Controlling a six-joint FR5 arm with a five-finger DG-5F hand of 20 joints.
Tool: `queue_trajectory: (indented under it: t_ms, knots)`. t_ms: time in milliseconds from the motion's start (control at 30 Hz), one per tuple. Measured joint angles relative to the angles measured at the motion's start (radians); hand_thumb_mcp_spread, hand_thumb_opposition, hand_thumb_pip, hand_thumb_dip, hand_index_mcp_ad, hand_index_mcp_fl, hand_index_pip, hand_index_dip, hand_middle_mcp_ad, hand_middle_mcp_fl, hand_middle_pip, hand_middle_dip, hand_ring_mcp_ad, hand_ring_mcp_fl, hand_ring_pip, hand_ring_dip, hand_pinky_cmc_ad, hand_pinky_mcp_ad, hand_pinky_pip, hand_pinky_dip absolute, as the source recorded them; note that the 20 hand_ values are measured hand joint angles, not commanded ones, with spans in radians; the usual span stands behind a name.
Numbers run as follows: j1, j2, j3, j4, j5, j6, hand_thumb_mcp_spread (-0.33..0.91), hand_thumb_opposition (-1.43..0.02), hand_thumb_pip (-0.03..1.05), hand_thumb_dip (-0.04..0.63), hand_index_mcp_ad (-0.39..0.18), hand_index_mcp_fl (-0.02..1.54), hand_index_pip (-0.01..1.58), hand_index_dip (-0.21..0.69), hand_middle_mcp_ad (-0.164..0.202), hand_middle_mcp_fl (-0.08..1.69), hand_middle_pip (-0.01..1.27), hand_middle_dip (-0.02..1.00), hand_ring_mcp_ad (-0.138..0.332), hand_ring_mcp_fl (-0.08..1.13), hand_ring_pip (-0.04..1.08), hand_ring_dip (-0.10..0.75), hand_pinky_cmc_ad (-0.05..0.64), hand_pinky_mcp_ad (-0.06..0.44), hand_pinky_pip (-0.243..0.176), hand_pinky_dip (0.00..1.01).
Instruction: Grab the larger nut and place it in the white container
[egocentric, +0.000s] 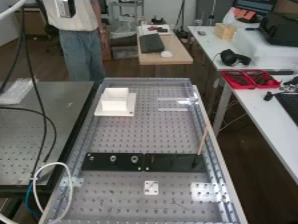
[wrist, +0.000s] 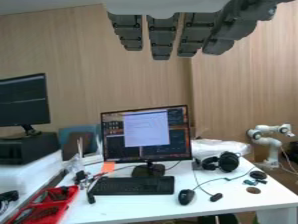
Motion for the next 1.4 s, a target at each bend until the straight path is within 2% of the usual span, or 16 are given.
queue_trajectory:
  t_ms: [67,133,167,200,233,267,333,400,433,533,700,767,900,1067,1200,1400]
  knots:
    - [-0.002,0.001,-0.001,0.001,0.0,0.0,0.0,0.01,0.0,0.003,-0.014,0.0,0.0,-0.012,0.063,0.02,0.02,0.02,0.068,0.0,0.01,0.016,0.045,0.049,-0.01,0.01]
    - [-0.004,0.001,-0.001,0.001,-0.002,0.001,0.01,0.01,0.0,0.007,-0.017,0.0,0.0,-0.012,0.058,0.02,0.02,0.02,0.051,0.0,0.01,0.016,0.033,0.031,-0.01,0.01]
    - [-0.005,0.001,-0.001,0.001,-0.002,0.001,0.02,-0.03,0.06,0.005,-0.014,0.0,0.01,-0.012,0.049,0.02,0.02,0.02,0.049,0.0,0.01,0.019,0.035,0.031,-0.01,0.03]
    - [-0.006,0.001,-0.001,0.001,-0.002,0.001,0.08,-0.1,0.19,0.014,-0.016,0.01,0.02,-0.012,0.049,0.04,0.04,0.03,0.049,0.0,0.01,0.024,0.04,0.044,-0.01,0.07]
    - [-0.007,0.001,-0.002,0.001,-0.003,0.003,0.18,-0.21,0.41,0.051,-0.019,0.01,0.04,-0.012,0.049,0.06,0.06,0.05,0.049,0.0,0.02,0.026,0.044,0.068,-0.01,0.15]
    - [-0.009,0.0,-0.003,0.002,-0.004,0.004,0.21,-0.25,0.45,0.063,-0.021,0.0,0.04,-0.012,0.049,0.05,0.08,0.08,0.051,0.0,0.04,0.047,0.066,0.086,-0.01,0.21]
    - [-0.011,0.0,-0.004,0.003,-0.005,0.005,0.22,-0.43,0.41,0.08,-0.033,0.0,0.05,-0.01,0.049,0.07,0.09,0.13,0.058,0.0,0.06,0.087,0.133,0.152,-0.012,0.37]
    - [-0.013,0.0,-0.005,0.004,-0.008,0.006,0.22,-0.51,0.43,0.094,-0.038,0.02,0.06,-0.012,0.051,0.07,0.09,0.16,0.077,0.0,0.06,0.101,0.194,0.201,-0.019,0.45]
    - [-0.014,-0.001,-0.005,0.004,-0.008,0.006,0.22,-0.55,0.47,0.096,-0.038,0.02,0.07,-0.016,0.051,0.08,0.1,0.18,0.091,0.0,0.08,0.11,0.216,0.23,-0.028,0.49]
    - [-0.015,-0.001,-0.008,0.007,-0.007,0.007,0.22,-0.63,0.48,0.094,-0.04,0.02,0.09,-0.005,0.051,0.11,0.11,0.2,0.119,0.0,0.08,0.134,0.283,0.26,-0.04,0.56]
    - [-0.016,-0.001,-0.033,0.014,0.012,0.006,0.22,-0.71,0.51,0.093,-0.04,0.04,0.09,-0.003,0.054,0.1,0.13,0.22,0.15,0.0,0.09,0.15,0.328,0.312,-0.061,0.61]
    - [-0.015,0.003,-0.066,0.035,0.029,0.008,0.22,-0.73,0.55,0.106,-0.042,0.04,0.09,0.002,0.058,0.12,0.12,0.23,0.157,0.02,0.09,0.147,0.328,0.307,-0.063,0.65]
    - [-0.013,0.018,-0.143,0.089,0.061,0.009,0.22,-0.76,0.56,0.113,-0.038,0.05,0.1,0.003,0.059,0.16,0.13,0.24,0.155,0.02,0.08,0.164,0.346,0.325,-0.075,0.68]
    - [-0.009,0.047,-0.26,0.168,0.123,-0.004,0.22,-0.76,0.62,0.126,-0.042,0.05,0.15,-0.044,0.058,0.2,0.13,0.24,0.159,0.05,0.1,0.164,0.346,0.326,-0.075,0.7]
    - [-0.014,0.057,-0.326,0.21,0.157,-0.008,0.22,-0.77,0.64,0.138,-0.038,0.05,0.26,-0.063,0.061,0.22,0.13,0.24,0.157,0.05,0.1,0.164,0.346,0.328,-0.075,0.7]
    - [-0.038,0.046,-0.412,0.267,0.197,-0.001,0.24,-0.79,0.65,0.159,-0.073,0.06,0.51,-0.091,0.061,0.22,0.13,0.24,0.159,0.05,0.1,0.164,0.346,0.326,-0.075,0.7]
